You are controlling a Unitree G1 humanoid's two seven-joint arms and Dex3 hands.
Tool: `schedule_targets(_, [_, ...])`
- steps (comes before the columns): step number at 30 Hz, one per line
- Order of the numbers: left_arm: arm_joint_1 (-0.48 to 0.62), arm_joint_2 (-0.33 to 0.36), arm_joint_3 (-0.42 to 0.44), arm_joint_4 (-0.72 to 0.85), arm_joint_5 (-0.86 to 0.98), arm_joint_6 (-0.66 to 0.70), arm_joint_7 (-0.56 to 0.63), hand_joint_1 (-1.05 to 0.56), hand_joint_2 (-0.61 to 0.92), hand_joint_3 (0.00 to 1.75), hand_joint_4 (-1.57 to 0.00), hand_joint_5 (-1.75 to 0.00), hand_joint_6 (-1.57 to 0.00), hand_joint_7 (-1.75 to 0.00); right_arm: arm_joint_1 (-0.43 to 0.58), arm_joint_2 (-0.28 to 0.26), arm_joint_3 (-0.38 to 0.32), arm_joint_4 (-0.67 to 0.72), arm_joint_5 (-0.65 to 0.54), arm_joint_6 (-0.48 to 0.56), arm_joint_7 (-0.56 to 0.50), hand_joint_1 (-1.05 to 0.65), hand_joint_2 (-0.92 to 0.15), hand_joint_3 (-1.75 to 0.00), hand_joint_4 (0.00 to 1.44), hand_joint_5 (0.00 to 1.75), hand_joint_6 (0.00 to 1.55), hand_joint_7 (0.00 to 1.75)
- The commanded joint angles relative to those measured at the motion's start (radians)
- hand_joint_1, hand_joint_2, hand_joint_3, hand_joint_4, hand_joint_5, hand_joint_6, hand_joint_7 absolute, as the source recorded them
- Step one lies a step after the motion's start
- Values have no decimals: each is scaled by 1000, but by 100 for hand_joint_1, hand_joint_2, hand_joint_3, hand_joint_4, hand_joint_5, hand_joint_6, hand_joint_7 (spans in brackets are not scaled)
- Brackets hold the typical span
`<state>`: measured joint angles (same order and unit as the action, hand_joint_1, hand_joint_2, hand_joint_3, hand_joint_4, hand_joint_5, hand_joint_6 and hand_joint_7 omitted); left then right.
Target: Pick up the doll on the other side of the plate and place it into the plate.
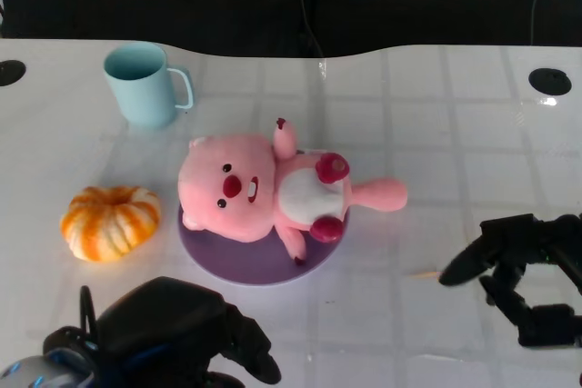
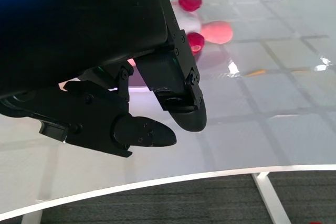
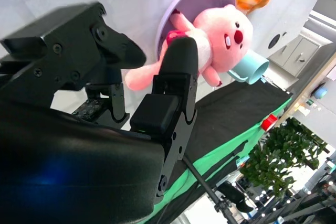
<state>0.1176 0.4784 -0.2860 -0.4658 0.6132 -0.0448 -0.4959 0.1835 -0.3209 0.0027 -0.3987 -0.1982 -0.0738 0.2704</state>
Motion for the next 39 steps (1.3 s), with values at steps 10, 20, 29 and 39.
schedule_targets(10, [5,8,8,15,6,-35,32,-25,92,25,-78,-122,-107,-1,-10,-7,23,99,-37,-57,-31,9,-28,-148,88,175,81,147])
schedule_targets(20, [6,-4,0,48,14,-65,73,-25,92,24,-77,-124,-107,-1,-34,-6,69,147,-58,-56,-29,5,-27,-143,83,171,81,134])
schedule_targets(29, [13,-1,5,65,10,-95,84,-25,92,22,-76,-124,-107,-1,-35,-8,77,174,-69,-92,-42,4,-28,-142,83,170,82,131])
schedule_targets(39, [7,5,11,98,9,-150,113,-23,92,19,-78,-129,-109,-2,-43,-17,81,170,-78,-63,-37,4,-30,-141,83,170,81,131])
